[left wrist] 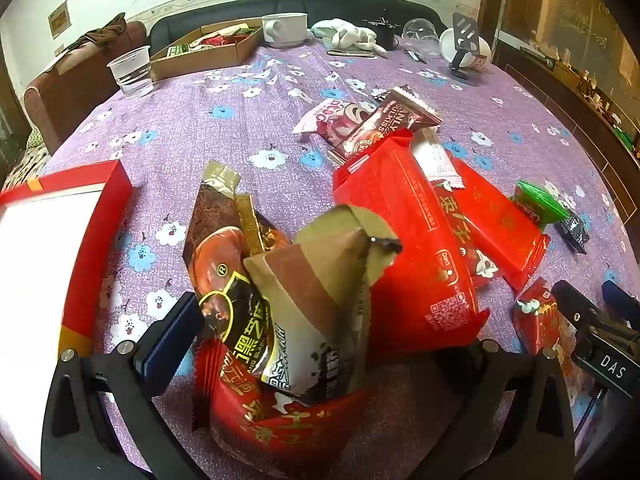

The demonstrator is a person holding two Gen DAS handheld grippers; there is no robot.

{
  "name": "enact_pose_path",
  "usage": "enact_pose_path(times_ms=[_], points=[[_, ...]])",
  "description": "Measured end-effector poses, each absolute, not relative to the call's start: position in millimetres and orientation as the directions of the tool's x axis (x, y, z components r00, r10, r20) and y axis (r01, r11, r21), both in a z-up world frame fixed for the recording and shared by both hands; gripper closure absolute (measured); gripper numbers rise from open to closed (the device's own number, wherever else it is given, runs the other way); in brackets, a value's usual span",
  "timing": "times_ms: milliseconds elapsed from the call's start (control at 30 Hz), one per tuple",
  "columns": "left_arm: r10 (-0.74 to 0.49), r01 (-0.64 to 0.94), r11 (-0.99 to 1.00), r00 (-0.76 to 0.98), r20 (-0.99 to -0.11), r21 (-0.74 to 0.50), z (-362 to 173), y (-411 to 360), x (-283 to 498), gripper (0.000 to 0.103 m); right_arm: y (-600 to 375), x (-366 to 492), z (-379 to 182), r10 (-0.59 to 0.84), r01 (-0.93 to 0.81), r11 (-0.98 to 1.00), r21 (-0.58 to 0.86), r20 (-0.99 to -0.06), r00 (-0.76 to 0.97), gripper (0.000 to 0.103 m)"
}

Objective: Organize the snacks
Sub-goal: 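Move the left gripper toward the red snack packet in the pile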

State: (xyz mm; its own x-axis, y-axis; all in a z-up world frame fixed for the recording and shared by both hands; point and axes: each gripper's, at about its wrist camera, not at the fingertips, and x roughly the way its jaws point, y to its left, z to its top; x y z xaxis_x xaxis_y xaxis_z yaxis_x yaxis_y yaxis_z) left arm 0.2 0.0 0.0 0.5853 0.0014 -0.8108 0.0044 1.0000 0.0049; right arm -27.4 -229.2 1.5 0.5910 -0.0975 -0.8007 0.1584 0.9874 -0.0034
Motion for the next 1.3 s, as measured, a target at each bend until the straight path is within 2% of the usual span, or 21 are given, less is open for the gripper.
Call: enact_pose_path(times_ms=[667,800,1000,1167,1300], points=[[-0.002,0.004,1.0,0.585,-0.811,0.0,-1.1,0.7,3.3,0.0,-223.8,-24.5,1.8,-0.082,0.128,0.992,-0.006,-0.8,0.594,0.0],[0.004,0.019,1.0,0.56,-0.828,0.017,4.9,2.8,-15.6,0.0,-223.8,-24.6,0.9,-0.078,0.126,0.992,-0.003,-0.801,0.594,0.0],[0.018,0.069,0.993,0.721,-0.692,0.098,54.9,31.1,-77.5,0.0,-223.1,-29.3,8.8,-0.044,0.092,0.996,0.006,-0.849,0.527,0.0],[0.041,0.029,0.996,0.721,-0.692,0.089,56.3,79.5,-98.8,0.0,-206.8,-64.0,45.2,0.053,0.061,0.99,0.128,-0.734,0.677,0.001],[0.053,-0.006,0.997,0.731,-0.68,0.071,57.3,98.6,-113.6,0.0,-177.6,-65.3,52.9,0.144,-0.017,0.984,0.178,-0.733,0.664,0.001]])
